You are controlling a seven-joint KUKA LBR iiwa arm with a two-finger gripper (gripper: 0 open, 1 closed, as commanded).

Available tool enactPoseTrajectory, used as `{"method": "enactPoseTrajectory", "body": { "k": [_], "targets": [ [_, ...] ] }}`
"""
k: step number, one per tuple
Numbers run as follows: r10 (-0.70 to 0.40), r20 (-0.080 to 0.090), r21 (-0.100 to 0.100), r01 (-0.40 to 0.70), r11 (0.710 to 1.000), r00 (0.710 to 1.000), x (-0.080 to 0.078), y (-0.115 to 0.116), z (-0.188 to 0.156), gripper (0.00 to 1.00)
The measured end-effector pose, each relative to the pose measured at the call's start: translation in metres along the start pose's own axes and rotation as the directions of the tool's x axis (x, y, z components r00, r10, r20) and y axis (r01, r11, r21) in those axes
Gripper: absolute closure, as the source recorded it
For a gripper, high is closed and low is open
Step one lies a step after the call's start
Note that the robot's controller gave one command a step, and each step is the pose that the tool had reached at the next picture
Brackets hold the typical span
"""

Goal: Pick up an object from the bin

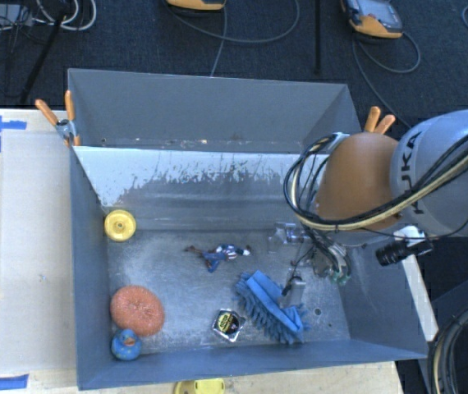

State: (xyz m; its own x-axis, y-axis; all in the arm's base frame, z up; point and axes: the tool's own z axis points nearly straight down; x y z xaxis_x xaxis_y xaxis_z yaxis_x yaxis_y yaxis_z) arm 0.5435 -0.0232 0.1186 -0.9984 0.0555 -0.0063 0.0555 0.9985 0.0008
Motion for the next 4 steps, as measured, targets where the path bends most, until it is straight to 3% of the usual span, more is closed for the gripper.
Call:
{"method": "enactPoseTrajectory", "body": {
  "k": [1,2,3,4],
  "targets": [
    [0.095,-0.006,0.0,-0.095,0.995,0.995,0.026,0.008,0.041,0.0],
    [0.147,-0.007,0.001,-0.147,0.989,0.989,0.004,0.015,0.047,1.0],
    [0.147,-0.007,0.001,-0.147,0.989,0.989,0.004,0.015,0.047,1.0],
    [0.02,0.002,-0.001,-0.02,1.0,1.0,0.012,0.013,0.046,1.0]
  ]
}}
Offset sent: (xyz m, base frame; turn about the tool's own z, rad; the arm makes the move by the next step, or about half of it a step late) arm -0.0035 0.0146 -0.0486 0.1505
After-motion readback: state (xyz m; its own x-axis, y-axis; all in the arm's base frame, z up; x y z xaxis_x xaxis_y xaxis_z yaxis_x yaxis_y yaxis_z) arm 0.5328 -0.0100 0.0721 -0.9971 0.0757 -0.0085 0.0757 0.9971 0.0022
